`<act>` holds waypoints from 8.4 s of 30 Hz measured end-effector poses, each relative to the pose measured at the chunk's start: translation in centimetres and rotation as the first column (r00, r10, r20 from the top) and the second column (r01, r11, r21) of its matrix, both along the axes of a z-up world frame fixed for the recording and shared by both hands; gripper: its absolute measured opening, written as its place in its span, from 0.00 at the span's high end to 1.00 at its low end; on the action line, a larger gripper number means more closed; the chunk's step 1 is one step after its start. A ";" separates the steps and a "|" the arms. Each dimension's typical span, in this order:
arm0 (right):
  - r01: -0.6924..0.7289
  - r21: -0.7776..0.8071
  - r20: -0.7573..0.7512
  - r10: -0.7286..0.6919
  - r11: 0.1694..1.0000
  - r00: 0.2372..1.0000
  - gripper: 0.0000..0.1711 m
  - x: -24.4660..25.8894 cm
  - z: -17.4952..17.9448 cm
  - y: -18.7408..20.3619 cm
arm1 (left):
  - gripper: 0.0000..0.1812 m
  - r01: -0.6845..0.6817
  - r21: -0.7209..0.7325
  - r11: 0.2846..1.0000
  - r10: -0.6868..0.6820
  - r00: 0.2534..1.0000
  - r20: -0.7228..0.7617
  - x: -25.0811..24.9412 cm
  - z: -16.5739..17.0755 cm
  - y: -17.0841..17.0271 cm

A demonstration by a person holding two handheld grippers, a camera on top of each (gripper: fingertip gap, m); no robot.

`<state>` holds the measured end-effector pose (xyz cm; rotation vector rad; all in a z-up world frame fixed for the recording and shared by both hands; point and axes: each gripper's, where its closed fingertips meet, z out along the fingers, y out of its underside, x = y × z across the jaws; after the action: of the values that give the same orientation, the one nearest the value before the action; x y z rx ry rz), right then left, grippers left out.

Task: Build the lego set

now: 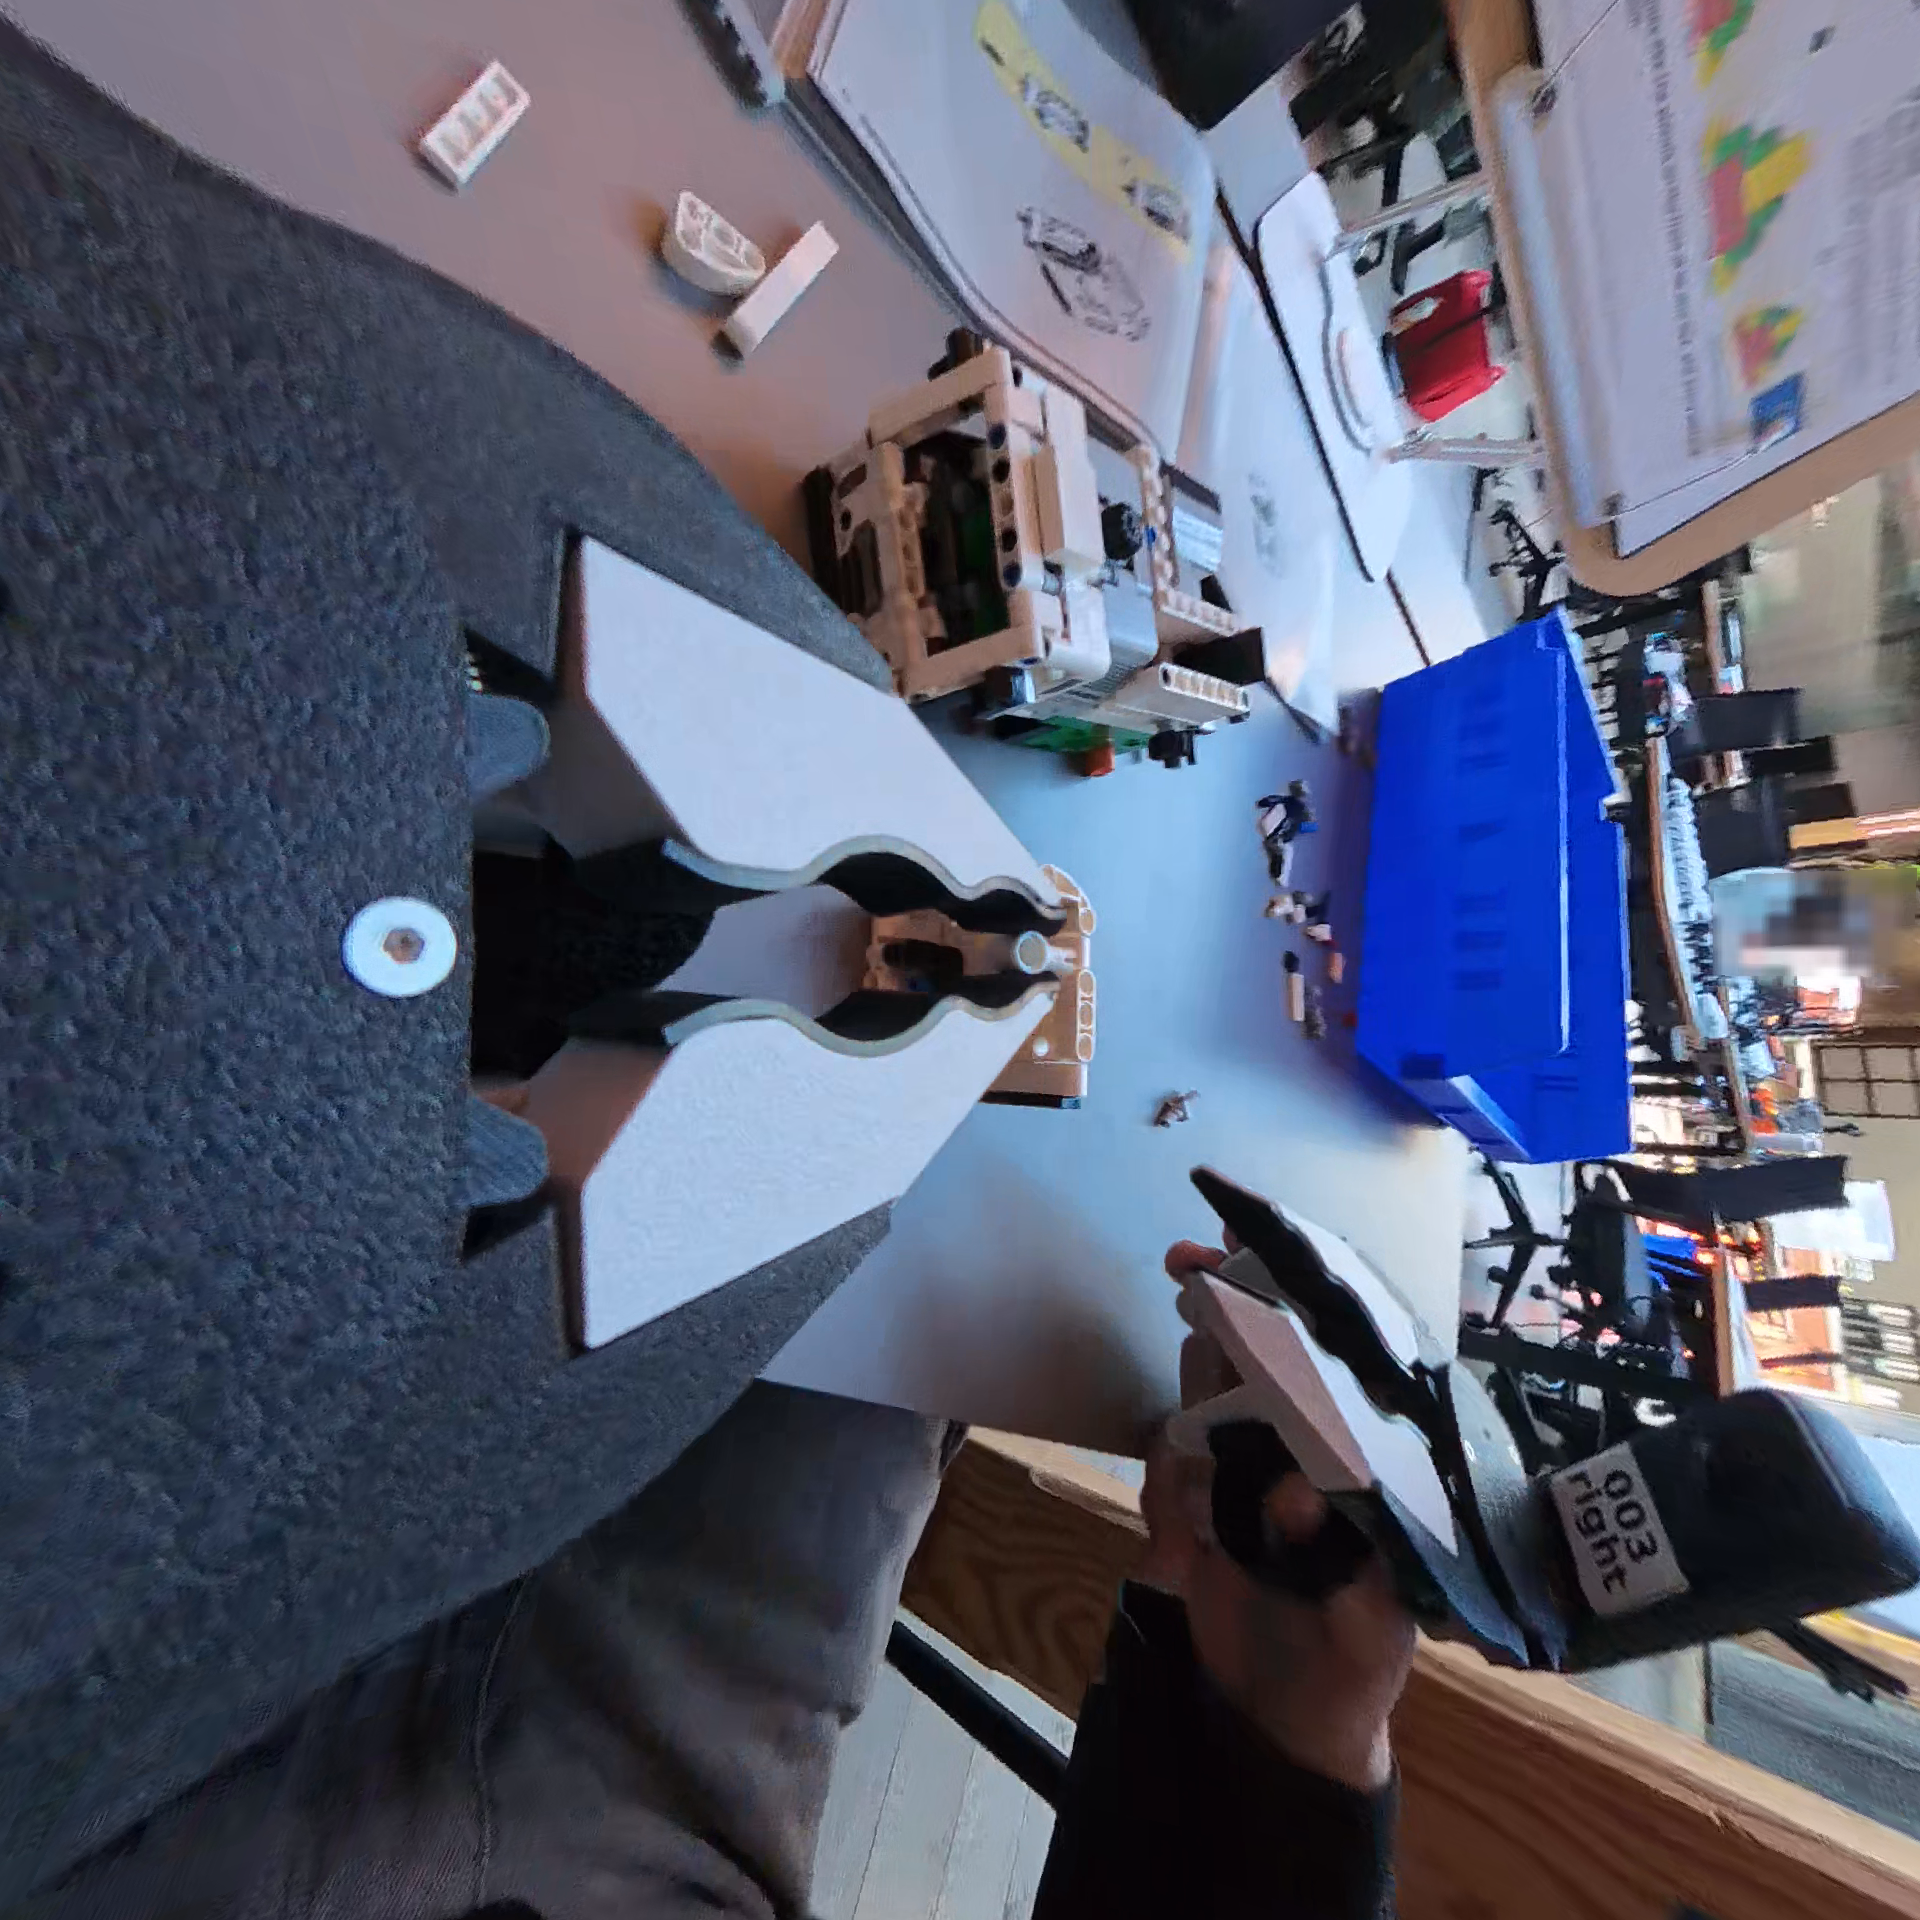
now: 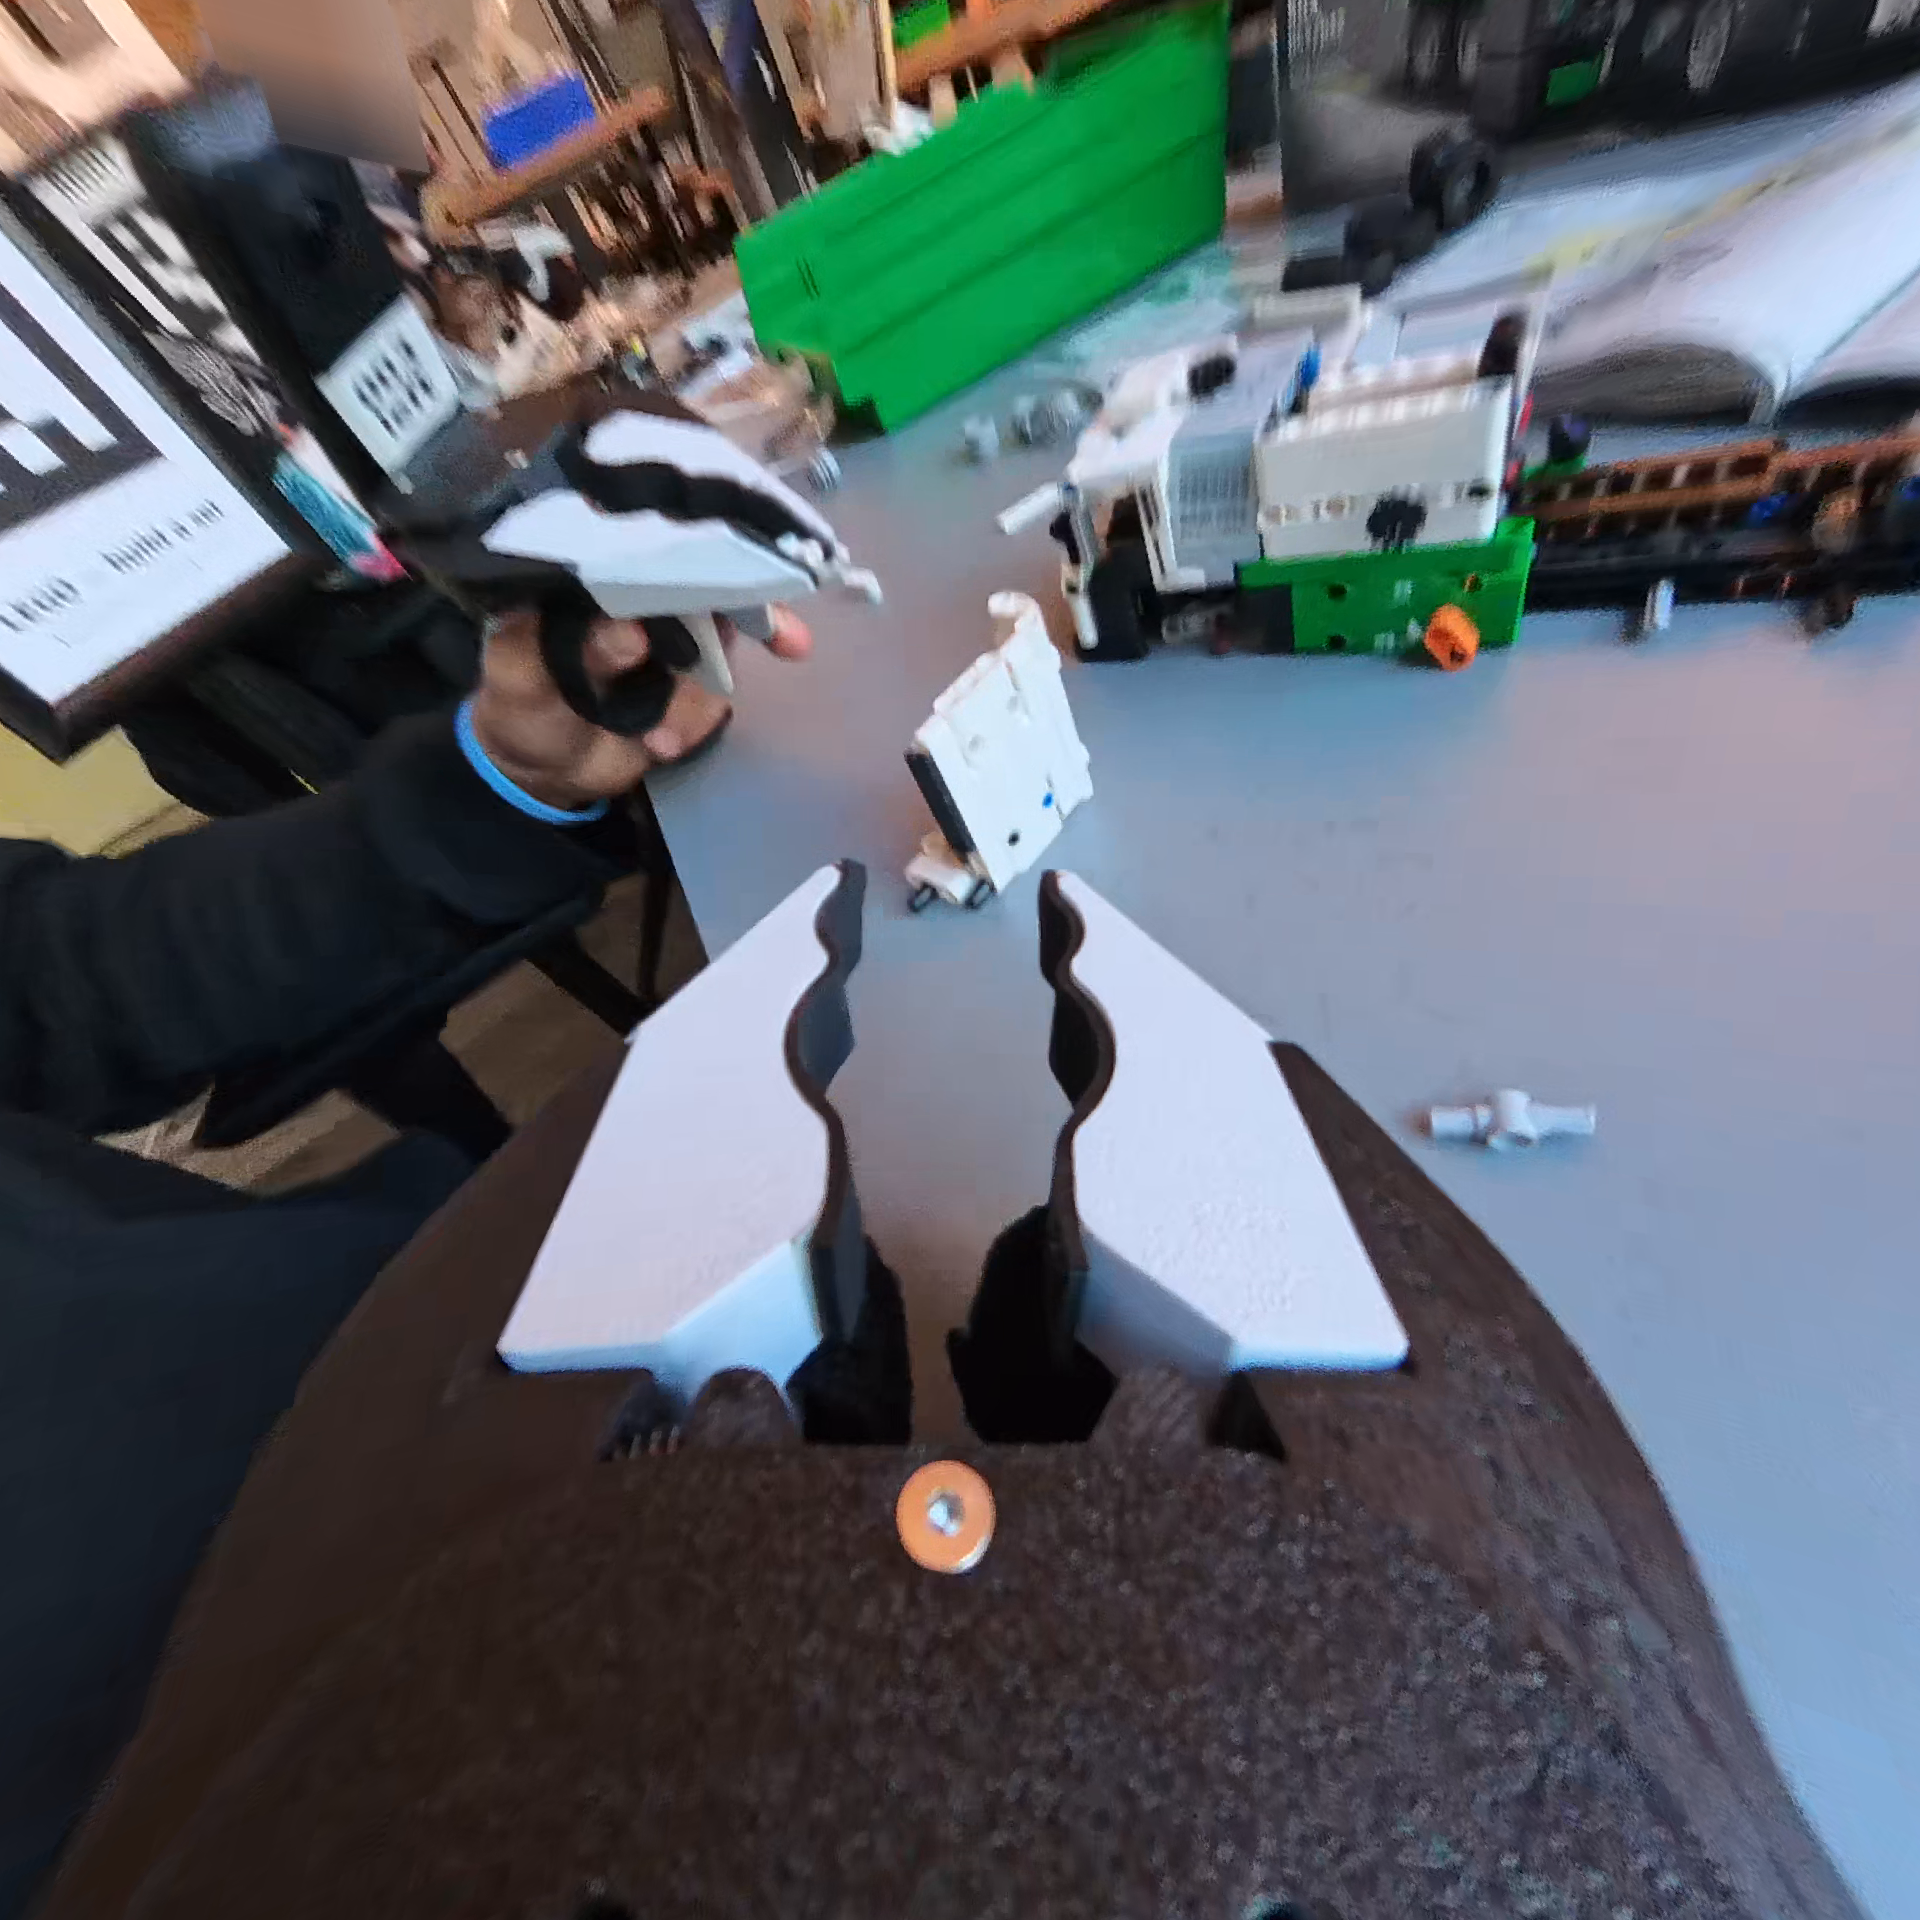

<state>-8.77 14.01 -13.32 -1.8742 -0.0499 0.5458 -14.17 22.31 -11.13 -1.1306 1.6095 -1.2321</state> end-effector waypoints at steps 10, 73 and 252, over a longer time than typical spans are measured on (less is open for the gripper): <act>0.028 0.069 -0.035 -0.025 0.997 0.999 0.76 0.6 0.9 0.0 | 0.97 -0.086 0.158 0.984 0.081 0.996 0.037 0.9 -0.4 0.6; -0.099 0.162 -0.307 0.145 0.982 0.941 0.83 -3.7 3.2 3.9 | 0.97 0.156 -0.101 0.983 -0.155 0.988 0.017 -0.6 0.6 -1.5; 0.273 -0.188 0.350 -0.196 0.943 0.916 0.96 -2.3 -4.3 6.3 | 0.96 -0.282 -0.890 0.357 -0.095 0.937 -0.335 2.8 -3.7 -2.2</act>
<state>-11.12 20.35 -17.58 -2.1491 0.0239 0.0690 -11.36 20.15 -14.84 -2.2225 0.8818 -2.0636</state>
